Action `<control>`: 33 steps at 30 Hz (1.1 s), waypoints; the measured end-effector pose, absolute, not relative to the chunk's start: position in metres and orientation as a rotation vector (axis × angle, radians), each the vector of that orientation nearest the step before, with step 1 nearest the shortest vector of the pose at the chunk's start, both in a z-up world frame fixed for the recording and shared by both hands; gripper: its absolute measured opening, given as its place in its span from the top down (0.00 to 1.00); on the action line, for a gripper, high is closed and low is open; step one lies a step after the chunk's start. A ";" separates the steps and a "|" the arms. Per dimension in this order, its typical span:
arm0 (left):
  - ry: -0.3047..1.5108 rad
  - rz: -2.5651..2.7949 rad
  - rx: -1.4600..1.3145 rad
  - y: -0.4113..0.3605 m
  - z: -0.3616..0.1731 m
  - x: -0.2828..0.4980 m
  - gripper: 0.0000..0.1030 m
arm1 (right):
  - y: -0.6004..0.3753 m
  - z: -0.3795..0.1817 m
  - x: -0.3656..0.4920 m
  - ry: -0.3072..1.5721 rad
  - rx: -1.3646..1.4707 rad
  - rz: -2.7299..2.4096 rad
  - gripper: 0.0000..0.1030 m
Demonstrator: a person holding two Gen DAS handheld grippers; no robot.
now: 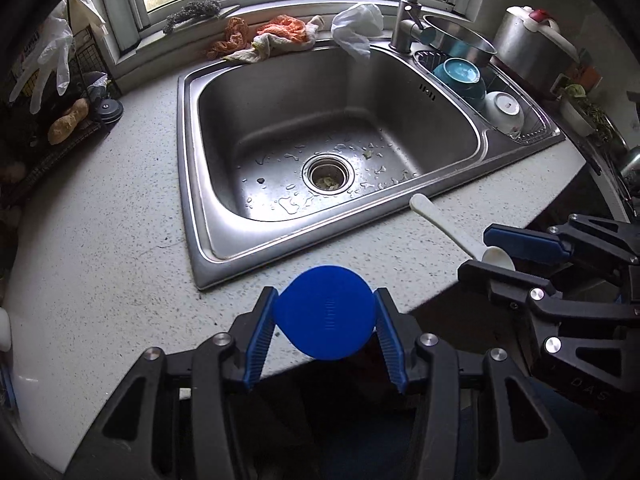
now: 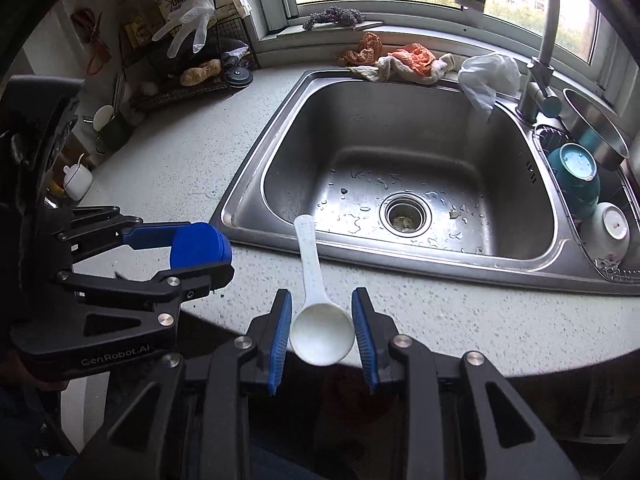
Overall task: Collect trash
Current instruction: 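Carry the blue lid and white scoop down from the counter to the red bin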
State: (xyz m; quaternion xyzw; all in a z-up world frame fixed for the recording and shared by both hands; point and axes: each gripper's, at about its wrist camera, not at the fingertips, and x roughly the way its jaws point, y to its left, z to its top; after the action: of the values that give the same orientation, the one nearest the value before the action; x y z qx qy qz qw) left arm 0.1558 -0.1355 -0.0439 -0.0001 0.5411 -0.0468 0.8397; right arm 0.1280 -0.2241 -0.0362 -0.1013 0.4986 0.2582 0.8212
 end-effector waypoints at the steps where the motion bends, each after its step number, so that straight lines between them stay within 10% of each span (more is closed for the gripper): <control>1: 1.142 -0.101 0.001 -0.145 -0.044 0.150 0.56 | -0.232 -0.036 0.122 1.059 -0.214 0.546 0.72; 20: 1.175 -0.188 0.045 -0.252 -0.079 0.095 0.56 | -0.323 -0.061 0.044 1.109 -0.136 0.475 0.72; 33: 1.262 -0.233 0.040 -0.252 -0.195 0.104 0.56 | -0.324 -0.160 0.050 1.192 -0.063 0.408 0.72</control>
State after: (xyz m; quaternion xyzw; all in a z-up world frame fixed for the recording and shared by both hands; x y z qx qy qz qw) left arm 0.1041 -0.2521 -0.1955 0.0187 0.5886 -0.1088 0.8009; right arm 0.0498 -0.3236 -0.1599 -0.0296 0.5574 0.1906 0.8075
